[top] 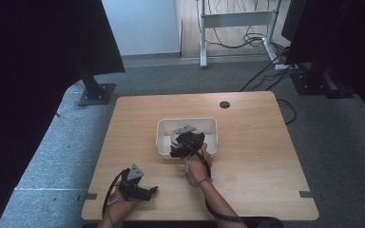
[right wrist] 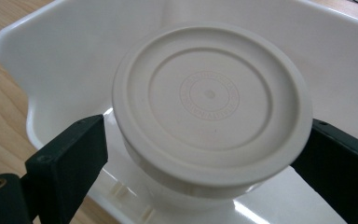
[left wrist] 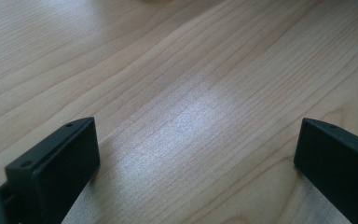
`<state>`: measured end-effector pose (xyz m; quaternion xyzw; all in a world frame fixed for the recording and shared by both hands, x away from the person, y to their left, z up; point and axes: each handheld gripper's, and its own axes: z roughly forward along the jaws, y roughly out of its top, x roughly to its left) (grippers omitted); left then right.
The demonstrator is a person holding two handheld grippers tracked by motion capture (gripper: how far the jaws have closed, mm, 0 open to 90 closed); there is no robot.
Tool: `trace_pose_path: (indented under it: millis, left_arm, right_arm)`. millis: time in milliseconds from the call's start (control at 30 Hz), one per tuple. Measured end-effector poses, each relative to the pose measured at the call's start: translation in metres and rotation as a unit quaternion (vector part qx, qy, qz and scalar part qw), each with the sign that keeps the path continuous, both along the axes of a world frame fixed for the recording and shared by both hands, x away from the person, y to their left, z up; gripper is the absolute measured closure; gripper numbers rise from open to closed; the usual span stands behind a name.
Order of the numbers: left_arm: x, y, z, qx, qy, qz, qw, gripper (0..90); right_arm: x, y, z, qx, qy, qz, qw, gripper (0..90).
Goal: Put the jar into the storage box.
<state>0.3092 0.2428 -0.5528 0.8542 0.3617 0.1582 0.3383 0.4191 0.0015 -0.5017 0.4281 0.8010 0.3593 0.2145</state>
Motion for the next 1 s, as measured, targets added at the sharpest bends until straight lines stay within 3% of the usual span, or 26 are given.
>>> trace_pose_path:
  millis: [367, 633, 1000]
  left_arm:
    - [0.000, 0.000, 0.000, -0.003, -0.002, 0.001, 1.0000, 0.0]
    - [0.000, 0.000, 0.000, -0.002, -0.001, 0.001, 1.0000, 0.0]
    - [0.000, 0.000, 0.000, -0.002, -0.001, 0.001, 1.0000, 0.0]
  right_arm:
    - [-0.010, -0.008, 0.011, 0.002, -0.012, 0.025, 0.9996, 5.2]
    - [-0.015, -0.013, 0.011, -0.013, -0.019, 0.054, 0.9983, 5.0]
    - [-0.022, -0.020, 0.014, -0.008, -0.019, 0.088, 0.9959, 5.0]
